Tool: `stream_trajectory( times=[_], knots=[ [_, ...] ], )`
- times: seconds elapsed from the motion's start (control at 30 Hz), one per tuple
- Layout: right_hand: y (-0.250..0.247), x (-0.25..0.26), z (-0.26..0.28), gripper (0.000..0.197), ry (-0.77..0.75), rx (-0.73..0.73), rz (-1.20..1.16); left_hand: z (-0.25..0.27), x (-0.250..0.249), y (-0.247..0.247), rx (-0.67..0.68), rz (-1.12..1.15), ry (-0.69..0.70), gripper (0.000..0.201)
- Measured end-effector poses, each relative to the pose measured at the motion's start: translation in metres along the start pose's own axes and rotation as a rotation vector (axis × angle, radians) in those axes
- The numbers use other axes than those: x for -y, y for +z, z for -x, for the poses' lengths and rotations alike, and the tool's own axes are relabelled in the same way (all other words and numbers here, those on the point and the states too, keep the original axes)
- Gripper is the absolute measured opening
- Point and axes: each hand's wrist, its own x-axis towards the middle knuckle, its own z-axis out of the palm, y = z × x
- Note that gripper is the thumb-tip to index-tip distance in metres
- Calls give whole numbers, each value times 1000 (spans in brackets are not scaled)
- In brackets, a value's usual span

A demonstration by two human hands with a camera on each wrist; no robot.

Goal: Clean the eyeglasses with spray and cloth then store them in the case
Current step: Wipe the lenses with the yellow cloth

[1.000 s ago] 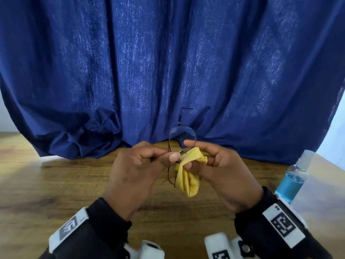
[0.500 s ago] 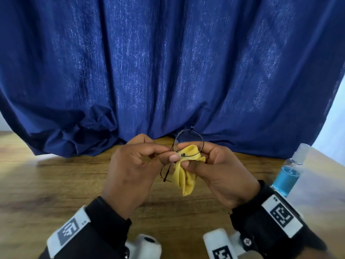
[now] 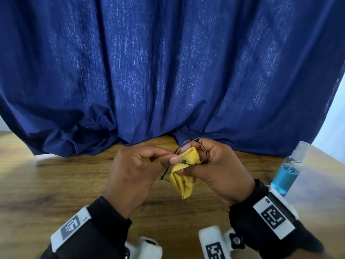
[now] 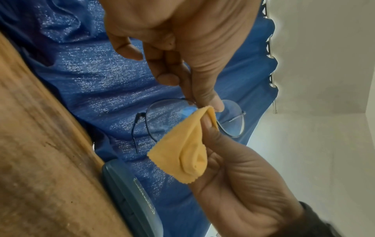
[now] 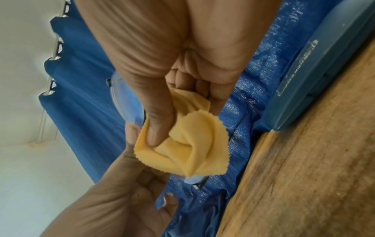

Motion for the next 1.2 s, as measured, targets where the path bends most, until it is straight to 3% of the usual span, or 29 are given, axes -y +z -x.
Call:
stream_trajectory(
  times=[0.33,0.47,0.57,0.73,0.93,1.07,1.2],
  knots=[
    [2,-5,0,30,29,-25,34,-2,-3,-6,131,-41,-71,17],
    [3,-5,-1,30,-13,-71,1,-3,-1,-8,50,-26,-75,22],
    [-3,-3,-4,28,-63,-190,-55,-6,3,-10,-41,149,-153,27],
    [-10,3,-7,49,-107,-187,-170,-5,0,-5,-28,355,-290,32],
    [7,4,2,54,-180,-151,-36,0,3,5,-13,359,-254,28],
    [8,2,3,69,-155,-245,-7,3,3,7,-13,322,-224,25],
    [10,-5,3,91,-109,-472,252,3,0,7,-10,339,-227,21]
  ],
)
